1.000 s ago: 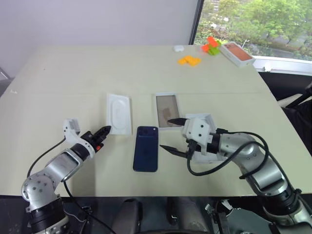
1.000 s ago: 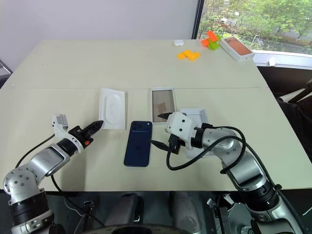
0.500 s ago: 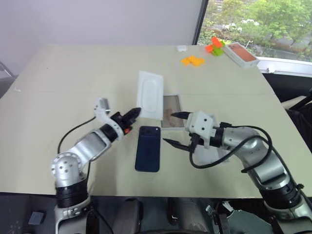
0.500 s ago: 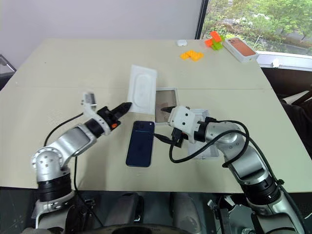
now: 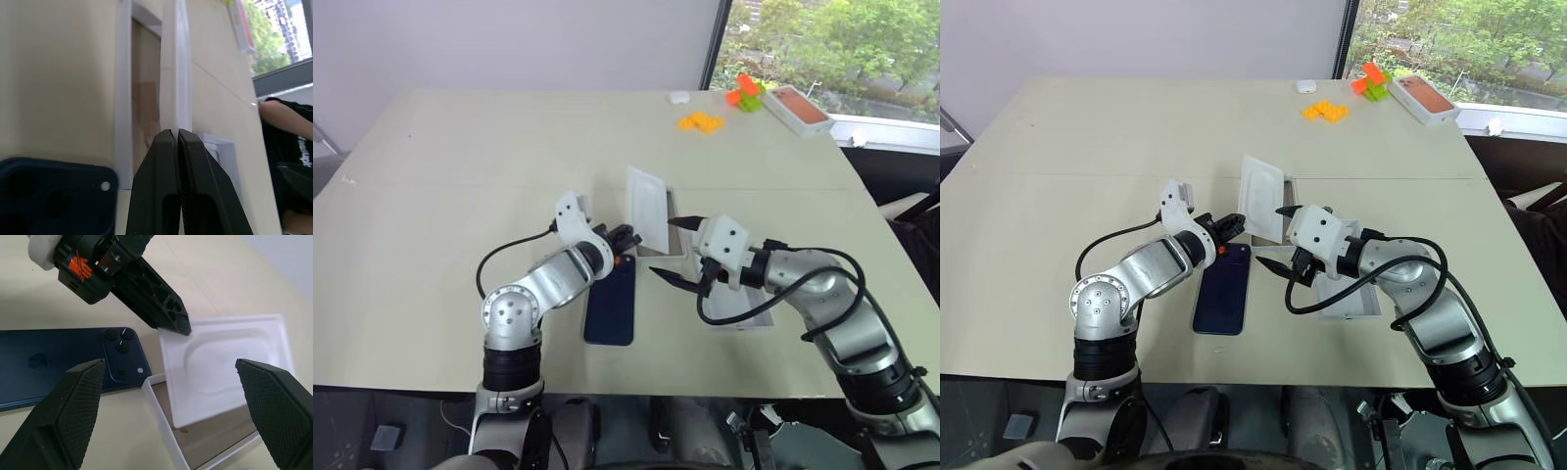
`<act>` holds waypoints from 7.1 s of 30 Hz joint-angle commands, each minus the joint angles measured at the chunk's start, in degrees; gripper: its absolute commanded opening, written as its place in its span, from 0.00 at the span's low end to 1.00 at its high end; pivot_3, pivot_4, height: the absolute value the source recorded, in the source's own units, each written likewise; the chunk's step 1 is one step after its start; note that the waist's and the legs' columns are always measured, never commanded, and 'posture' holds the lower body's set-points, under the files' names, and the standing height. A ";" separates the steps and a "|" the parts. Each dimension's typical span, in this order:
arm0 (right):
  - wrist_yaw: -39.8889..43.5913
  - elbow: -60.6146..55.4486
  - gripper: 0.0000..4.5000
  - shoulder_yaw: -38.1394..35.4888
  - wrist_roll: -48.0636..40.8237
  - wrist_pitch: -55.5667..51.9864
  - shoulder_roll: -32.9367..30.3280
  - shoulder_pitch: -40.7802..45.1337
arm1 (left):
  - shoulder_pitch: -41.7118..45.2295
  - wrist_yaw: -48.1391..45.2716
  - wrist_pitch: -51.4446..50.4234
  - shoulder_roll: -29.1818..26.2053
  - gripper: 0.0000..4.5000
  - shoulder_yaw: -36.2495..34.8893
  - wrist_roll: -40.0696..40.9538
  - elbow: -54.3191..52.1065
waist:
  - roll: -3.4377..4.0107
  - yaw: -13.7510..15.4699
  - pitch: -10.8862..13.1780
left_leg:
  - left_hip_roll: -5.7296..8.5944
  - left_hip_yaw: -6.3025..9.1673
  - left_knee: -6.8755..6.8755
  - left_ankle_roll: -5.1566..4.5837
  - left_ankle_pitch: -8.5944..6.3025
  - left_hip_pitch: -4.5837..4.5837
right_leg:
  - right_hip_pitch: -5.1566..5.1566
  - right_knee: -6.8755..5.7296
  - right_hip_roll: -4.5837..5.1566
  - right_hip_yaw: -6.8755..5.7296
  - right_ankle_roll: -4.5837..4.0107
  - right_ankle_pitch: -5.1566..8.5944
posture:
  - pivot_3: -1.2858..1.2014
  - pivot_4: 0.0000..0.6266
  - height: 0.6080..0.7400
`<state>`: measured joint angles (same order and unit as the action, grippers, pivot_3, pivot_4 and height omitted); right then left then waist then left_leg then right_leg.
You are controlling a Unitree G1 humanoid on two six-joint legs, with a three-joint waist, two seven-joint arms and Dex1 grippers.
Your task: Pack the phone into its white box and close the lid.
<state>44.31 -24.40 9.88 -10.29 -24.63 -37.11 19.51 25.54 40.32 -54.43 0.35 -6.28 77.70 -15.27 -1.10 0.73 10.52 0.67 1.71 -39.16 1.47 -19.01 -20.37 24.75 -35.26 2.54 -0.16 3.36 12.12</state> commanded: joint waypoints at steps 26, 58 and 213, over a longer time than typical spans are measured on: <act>-0.59 -1.15 1.00 -1.60 0.24 0.97 -0.06 0.79 | 5.18 0.18 1.29 4.91 0.00 0.68 -1.56 6.06 | -0.03 0.03 0.02 | 0.38 0.09 0.00 0.02 0.02 -0.03 | -0.01 0.02 0.13 0.00 0.01 0.00 | 0.52 0.24 1.00; -0.45 -0.93 1.00 -1.16 0.53 1.51 0.43 1.15 | 5.47 -0.38 -0.64 5.50 0.65 -0.72 -0.20 7.64 | -0.03 0.01 0.02 | 0.39 0.10 0.00 0.02 0.02 -0.03 | -0.01 0.02 0.13 0.00 0.02 0.01 | 0.52 0.24 1.00; 10.28 14.95 0.00 19.39 16.40 6.26 10.52 7.23 | -21.47 -34.90 -24.14 -25.74 0.99 -6.77 12.95 -1.27 | 0.23 -1.35 0.02 | 0.00 -0.01 -0.01 -0.02 -0.02 0.39 | -0.24 -0.22 0.16 0.01 -0.06 0.04 | 0.52 0.24 1.00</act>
<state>54.42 -8.83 28.87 6.64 -19.47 -27.88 26.03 5.75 4.44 -77.24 -26.43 -18.67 87.45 -17.42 -0.87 -0.61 10.54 0.68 1.70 -39.18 1.45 -19.03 -19.97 24.49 -35.48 2.71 -0.15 3.28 12.17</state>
